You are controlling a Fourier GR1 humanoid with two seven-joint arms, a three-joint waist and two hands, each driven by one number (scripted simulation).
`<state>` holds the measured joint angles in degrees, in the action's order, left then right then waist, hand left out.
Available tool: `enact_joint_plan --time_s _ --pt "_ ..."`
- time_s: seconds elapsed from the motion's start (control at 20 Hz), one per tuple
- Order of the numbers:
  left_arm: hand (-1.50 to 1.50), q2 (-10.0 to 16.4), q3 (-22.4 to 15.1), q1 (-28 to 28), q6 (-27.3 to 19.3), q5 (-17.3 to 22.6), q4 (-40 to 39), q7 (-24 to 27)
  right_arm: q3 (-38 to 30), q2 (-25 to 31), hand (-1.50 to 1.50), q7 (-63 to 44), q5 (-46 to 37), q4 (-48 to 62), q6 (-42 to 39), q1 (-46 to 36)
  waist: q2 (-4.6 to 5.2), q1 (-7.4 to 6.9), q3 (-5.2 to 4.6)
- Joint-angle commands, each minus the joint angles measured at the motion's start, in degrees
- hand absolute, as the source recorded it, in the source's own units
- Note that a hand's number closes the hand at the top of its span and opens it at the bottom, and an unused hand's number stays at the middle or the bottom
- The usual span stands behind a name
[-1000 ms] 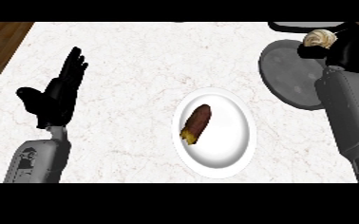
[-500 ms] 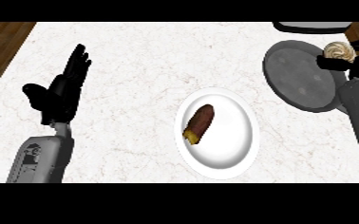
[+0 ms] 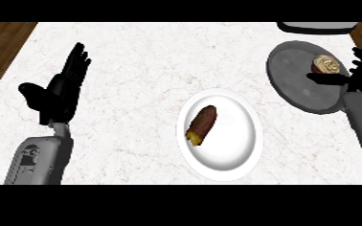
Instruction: Pick the cupcake from the plate and place it in the pan
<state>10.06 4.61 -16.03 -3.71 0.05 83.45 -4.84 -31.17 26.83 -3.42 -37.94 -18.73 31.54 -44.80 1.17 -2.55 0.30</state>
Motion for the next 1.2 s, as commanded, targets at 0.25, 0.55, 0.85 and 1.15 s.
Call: enact_joint_plan --time_s 0.25,0.55,0.85,1.15 --pt "0.0 -0.21 -0.13 0.89 -0.94 -1.01 0.44 -0.96 -8.72 -5.54 -1.5 18.67 11.44 -7.04 9.1 2.79 -0.97 2.05 -0.16" --pt "0.0 0.93 1.84 5.46 0.54 0.56 1.62 0.56 -8.91 -10.65 -1.5 20.9 20.1 -19.43 -4.02 8.91 -1.86 3.88 -0.38" --pt "0.0 0.75 1.85 7.3 -0.53 -0.8 2.05 2.48 -4.08 -18.77 -1.5 19.22 22.06 -39.53 -10.58 21.89 -2.6 5.78 -0.55" --pt "0.0 1.53 3.44 4.79 -0.55 0.7 1.56 -0.93 1.91 -26.15 -1.5 12.16 21.03 -61.5 -13.66 34.69 -2.9 7.18 -0.67"
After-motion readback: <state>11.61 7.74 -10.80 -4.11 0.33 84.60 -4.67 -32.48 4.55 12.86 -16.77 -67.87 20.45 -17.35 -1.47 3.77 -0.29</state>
